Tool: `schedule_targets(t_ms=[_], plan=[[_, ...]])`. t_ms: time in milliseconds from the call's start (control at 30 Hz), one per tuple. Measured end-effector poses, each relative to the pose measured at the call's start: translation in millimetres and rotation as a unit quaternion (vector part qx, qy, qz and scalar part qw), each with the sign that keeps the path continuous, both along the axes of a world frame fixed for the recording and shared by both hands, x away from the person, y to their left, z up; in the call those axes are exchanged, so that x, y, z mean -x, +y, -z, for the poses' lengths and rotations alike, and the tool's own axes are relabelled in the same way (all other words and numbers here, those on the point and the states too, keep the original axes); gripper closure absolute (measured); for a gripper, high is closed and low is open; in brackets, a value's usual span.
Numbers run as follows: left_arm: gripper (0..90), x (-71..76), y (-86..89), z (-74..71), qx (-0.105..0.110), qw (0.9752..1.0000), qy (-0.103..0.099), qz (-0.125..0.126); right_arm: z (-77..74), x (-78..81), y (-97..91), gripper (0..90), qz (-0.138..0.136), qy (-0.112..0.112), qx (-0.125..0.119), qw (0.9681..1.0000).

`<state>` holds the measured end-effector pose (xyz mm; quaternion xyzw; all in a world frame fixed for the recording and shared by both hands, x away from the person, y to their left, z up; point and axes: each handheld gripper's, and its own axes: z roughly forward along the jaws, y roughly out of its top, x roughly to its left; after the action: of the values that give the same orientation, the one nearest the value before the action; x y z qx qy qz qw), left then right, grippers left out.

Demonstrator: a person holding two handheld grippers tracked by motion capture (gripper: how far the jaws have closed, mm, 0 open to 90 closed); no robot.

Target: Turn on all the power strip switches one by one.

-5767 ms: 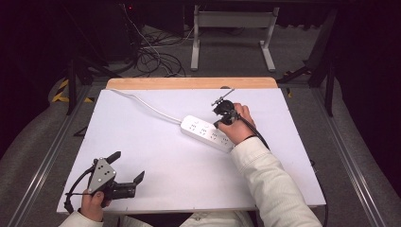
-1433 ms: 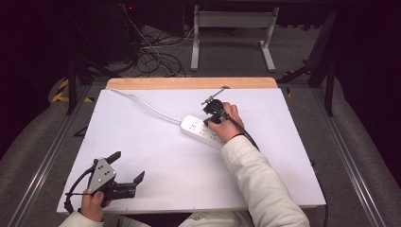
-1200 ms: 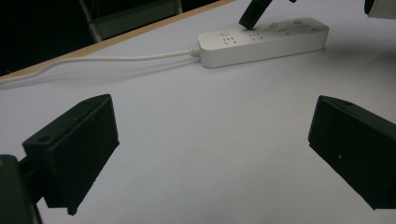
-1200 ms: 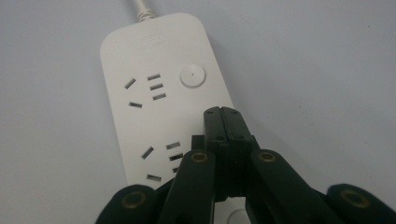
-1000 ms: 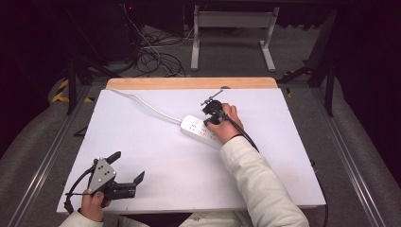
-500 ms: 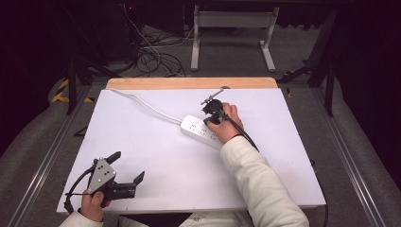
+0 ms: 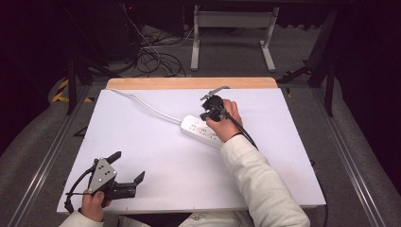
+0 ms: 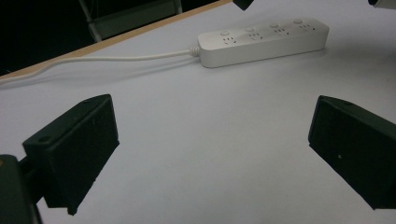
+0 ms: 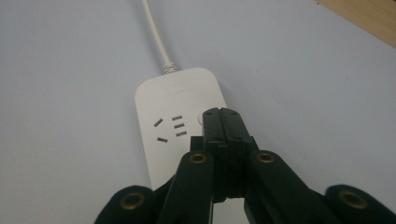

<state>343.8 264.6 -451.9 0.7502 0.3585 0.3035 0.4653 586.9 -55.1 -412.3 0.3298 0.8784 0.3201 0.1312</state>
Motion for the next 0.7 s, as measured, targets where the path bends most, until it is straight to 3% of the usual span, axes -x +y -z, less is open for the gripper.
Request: schedule_targets(t_ms=[333, 700], plan=[[2.0, 0.2, 0.5, -0.1, 0.001, 1.0000, 0.001, 0.000, -3.2, -7.8, 20.9, 90.0, -0.006, -0.004, 0.001, 1.0000], [2.0, 0.1, 1.0, -0.2, 0.001, 1.0000, -0.001, 0.000, 15.3, -17.4, 29.7, 90.0, 0.002, 0.011, 0.018, 0.9998]])
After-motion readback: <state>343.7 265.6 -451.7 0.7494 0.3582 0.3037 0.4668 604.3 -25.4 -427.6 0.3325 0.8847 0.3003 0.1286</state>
